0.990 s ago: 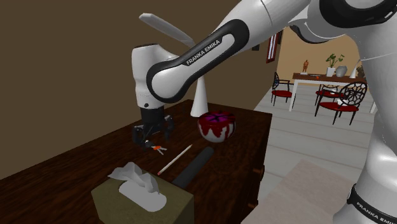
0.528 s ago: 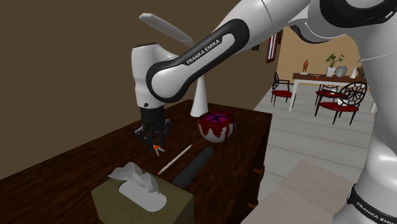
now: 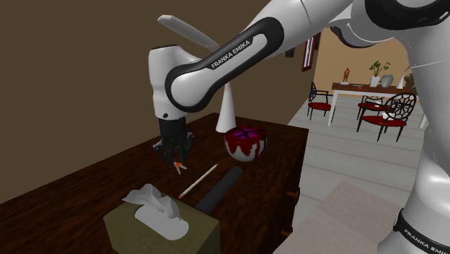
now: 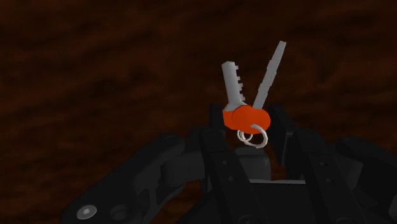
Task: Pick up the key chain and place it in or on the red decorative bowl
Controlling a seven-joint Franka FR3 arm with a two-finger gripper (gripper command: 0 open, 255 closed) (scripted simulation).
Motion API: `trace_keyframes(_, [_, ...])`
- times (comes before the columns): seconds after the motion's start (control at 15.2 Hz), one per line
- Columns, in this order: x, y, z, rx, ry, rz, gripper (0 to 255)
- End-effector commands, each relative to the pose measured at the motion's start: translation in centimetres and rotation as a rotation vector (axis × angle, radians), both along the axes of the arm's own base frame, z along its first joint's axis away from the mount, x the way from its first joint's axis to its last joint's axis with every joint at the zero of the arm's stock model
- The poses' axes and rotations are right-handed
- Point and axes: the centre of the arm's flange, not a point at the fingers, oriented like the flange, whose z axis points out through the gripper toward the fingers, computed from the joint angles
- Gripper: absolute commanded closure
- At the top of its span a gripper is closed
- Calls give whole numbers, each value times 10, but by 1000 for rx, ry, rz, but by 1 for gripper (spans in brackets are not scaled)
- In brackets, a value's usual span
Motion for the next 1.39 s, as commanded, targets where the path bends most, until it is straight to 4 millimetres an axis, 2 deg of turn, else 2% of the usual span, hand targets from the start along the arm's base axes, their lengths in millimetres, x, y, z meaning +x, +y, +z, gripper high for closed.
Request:
trace_keyframes(0.0, [0, 0, 10, 0, 0, 0, 255])
trace_keyframes(1.32, [0, 0, 116, 0, 0, 0, 255])
